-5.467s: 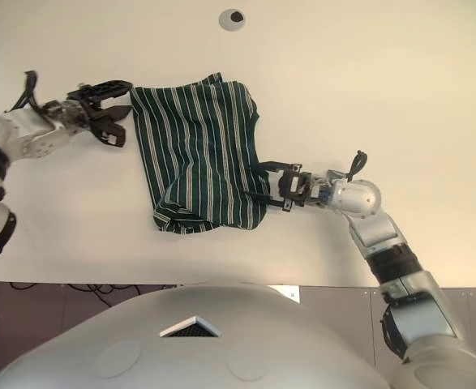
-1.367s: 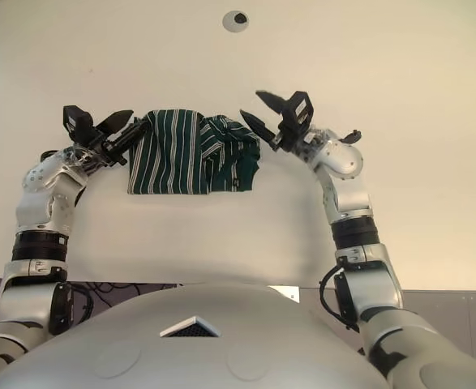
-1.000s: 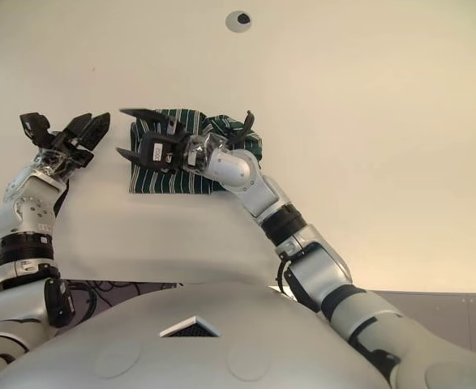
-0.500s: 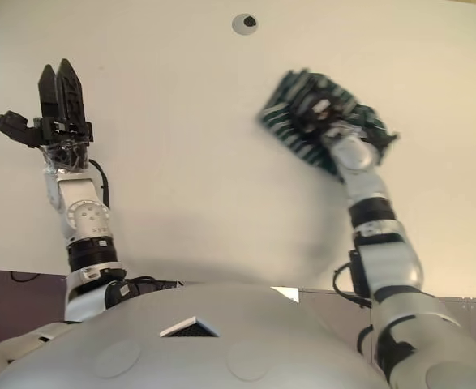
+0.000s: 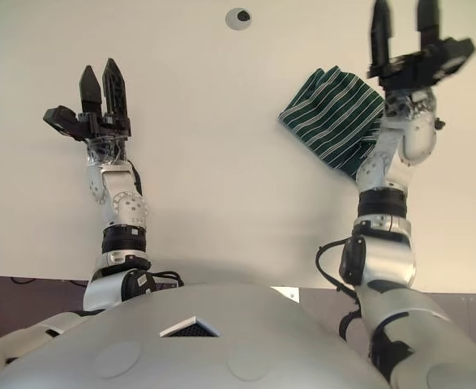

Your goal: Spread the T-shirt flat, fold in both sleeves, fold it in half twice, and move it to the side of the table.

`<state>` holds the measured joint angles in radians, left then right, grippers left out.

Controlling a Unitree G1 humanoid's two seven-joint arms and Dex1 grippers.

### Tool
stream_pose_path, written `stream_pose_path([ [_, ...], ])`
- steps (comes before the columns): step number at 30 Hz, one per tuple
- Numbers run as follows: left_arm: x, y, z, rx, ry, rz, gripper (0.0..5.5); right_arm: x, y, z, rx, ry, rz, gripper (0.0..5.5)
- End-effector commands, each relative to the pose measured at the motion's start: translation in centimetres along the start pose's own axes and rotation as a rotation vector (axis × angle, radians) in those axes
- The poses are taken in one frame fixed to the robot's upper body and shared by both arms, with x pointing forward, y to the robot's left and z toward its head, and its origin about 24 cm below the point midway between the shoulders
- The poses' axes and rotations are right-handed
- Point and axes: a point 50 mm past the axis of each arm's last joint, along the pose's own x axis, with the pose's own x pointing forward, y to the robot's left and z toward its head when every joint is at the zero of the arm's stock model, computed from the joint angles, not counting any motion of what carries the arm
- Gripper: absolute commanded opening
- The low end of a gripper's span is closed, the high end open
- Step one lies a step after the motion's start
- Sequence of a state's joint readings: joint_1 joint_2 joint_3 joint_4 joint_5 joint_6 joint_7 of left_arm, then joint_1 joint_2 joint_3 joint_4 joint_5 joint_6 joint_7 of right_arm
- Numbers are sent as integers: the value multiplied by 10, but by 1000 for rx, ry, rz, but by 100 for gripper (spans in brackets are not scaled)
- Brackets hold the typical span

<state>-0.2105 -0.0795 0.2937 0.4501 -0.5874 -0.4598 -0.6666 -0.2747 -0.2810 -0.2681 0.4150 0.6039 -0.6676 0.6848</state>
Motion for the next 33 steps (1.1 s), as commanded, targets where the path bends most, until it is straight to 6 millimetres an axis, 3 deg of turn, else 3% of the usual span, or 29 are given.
stream_pose_path([
  [1, 40, -31, -3, 70, -20, -175, 372, -30, 21, 48, -2, -156, -169, 315],
  [4, 42, -29, 3, 174, -62, -163, 372, -21, 39, 45, 45, -149, -176, 315],
  [11, 34, -22, 14, 249, -114, -132, 372, 7, 52, 40, 125, -127, -163, 315],
  [23, 37, -25, 15, 249, -121, -132, 372, 4, 44, 40, 133, -112, -165, 315],
  [24, 38, -25, 15, 248, -121, -132, 372, 4, 44, 37, 136, -88, -174, 315],
  [28, 38, -26, 14, 244, -118, -134, 372, -1, 54, -8, 151, 334, -169, 315],
  [33, 38, -25, 15, 249, -123, -126, 372, 2, 56, -12, 49, 498, -271, 315],
])
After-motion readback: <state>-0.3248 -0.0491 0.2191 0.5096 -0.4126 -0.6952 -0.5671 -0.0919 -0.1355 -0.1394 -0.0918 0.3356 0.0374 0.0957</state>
